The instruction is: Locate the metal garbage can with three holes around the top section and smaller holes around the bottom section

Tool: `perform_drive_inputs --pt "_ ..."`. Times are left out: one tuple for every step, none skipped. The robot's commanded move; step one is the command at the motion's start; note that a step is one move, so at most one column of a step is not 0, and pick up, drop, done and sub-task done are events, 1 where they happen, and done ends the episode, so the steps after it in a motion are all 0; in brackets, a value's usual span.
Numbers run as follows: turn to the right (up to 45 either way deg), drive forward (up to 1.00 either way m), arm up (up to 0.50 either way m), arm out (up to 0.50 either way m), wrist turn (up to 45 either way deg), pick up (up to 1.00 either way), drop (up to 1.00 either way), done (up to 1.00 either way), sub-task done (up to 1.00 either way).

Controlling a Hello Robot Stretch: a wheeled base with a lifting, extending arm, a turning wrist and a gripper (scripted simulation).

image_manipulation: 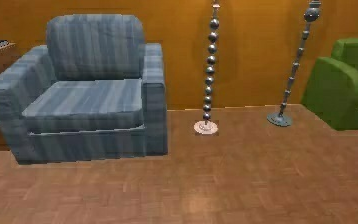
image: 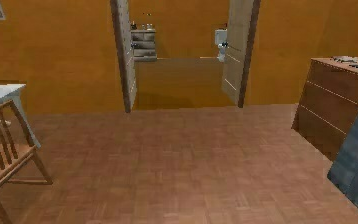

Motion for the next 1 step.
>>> perform_drive_inputs --pt "0.0 1.0 0.0 0.0 0.0 0.0 0.0 0.0 0.0"
